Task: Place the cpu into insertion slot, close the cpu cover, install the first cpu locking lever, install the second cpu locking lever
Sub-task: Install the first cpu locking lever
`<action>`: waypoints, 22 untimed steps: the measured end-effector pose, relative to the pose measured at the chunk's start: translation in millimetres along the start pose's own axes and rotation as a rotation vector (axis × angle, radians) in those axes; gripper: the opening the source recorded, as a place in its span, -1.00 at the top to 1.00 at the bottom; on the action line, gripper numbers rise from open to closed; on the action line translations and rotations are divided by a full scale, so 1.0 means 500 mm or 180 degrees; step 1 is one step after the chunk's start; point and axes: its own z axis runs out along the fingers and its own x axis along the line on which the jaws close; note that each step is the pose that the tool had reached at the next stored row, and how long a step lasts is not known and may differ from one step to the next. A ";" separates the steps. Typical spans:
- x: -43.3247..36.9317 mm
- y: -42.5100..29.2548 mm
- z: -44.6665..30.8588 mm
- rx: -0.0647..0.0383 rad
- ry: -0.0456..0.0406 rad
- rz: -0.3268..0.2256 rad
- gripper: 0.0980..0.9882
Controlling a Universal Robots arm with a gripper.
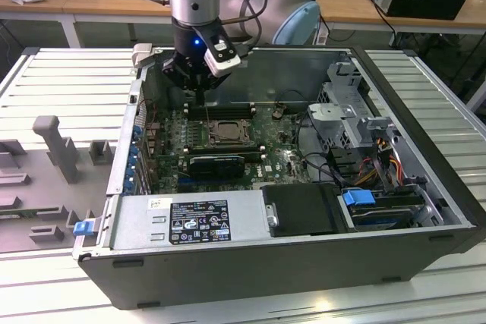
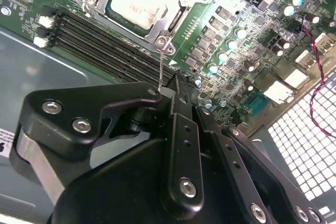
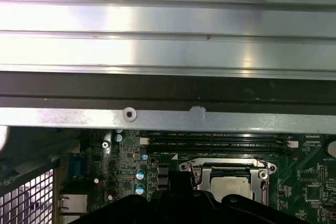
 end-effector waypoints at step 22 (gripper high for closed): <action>-0.024 0.000 0.001 0.0000 0.0000 0.0000 0.98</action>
